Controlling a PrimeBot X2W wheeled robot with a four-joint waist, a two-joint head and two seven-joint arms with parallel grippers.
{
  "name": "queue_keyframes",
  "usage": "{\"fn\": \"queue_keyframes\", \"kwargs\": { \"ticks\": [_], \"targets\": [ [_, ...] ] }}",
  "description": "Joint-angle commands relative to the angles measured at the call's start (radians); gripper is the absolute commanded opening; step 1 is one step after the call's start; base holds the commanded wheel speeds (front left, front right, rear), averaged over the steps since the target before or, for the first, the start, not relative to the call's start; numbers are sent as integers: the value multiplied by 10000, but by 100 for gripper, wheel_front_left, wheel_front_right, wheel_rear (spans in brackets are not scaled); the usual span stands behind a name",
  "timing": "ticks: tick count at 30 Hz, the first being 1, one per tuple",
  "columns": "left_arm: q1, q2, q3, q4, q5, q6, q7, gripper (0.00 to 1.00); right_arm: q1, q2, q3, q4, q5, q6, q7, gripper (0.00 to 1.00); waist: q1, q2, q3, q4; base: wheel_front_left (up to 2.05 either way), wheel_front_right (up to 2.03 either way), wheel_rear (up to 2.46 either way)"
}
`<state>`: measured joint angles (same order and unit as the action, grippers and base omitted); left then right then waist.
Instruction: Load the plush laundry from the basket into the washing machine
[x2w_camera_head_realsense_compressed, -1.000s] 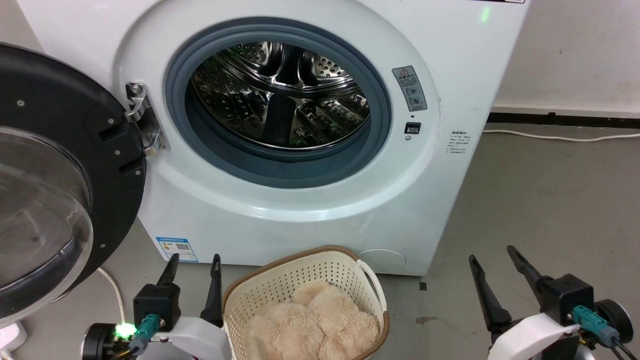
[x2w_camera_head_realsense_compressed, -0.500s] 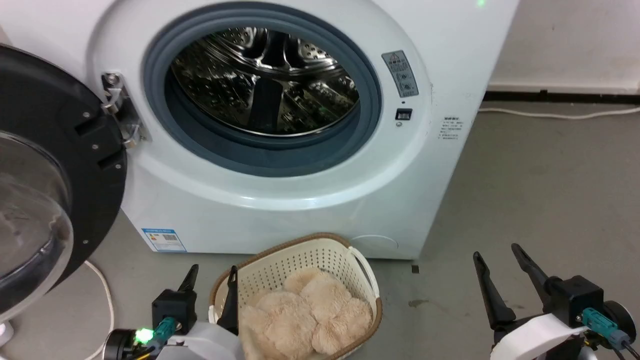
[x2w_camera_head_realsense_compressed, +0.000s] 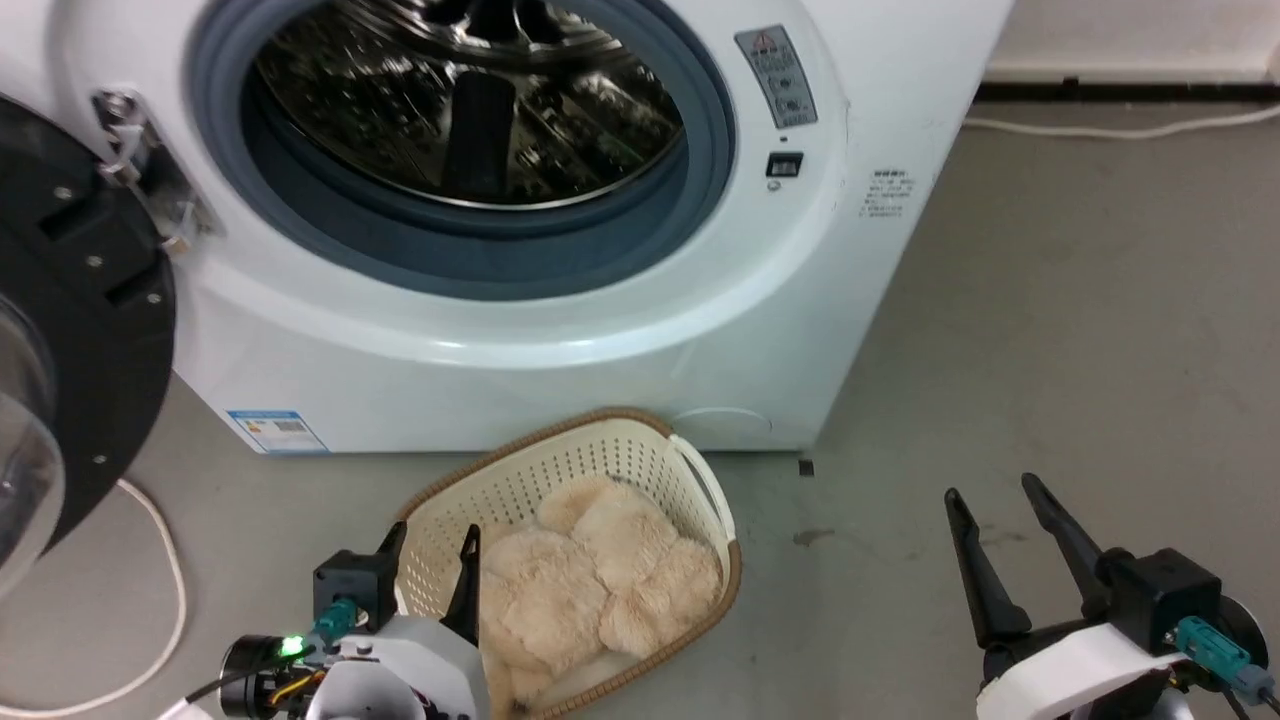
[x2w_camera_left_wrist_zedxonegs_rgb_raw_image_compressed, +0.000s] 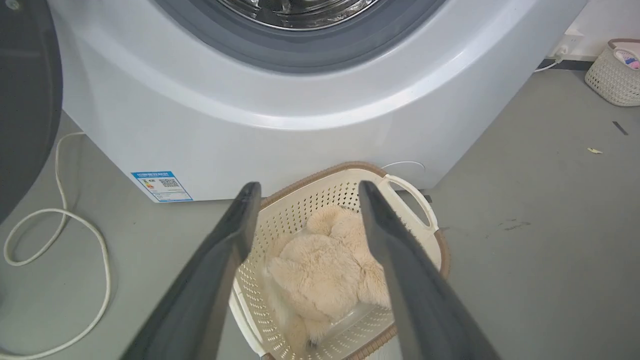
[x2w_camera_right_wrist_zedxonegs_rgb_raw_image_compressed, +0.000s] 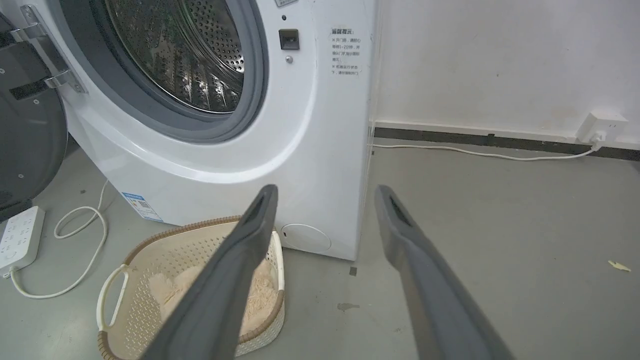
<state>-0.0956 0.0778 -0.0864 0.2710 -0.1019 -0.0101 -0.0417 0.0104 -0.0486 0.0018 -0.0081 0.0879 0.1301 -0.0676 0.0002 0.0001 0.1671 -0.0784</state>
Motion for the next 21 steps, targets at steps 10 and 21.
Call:
{"fn": "queue_keyframes", "kwargs": {
  "ticks": [10, 21],
  "targets": [
    [-976, 303, -154, 1430, -603, -238, -62, 100, -410, -6, 158, -177, 443, 2, -298, 100, -2, -1, 925, -342, 0, 0, 0],
    [-2001, 700, -629, 3135, -949, -296, 280, 100, -719, -8, 274, -304, 844, 3, -568, 100, -2, -1, 1955, -766, 0, 0, 0]
  ]
}}
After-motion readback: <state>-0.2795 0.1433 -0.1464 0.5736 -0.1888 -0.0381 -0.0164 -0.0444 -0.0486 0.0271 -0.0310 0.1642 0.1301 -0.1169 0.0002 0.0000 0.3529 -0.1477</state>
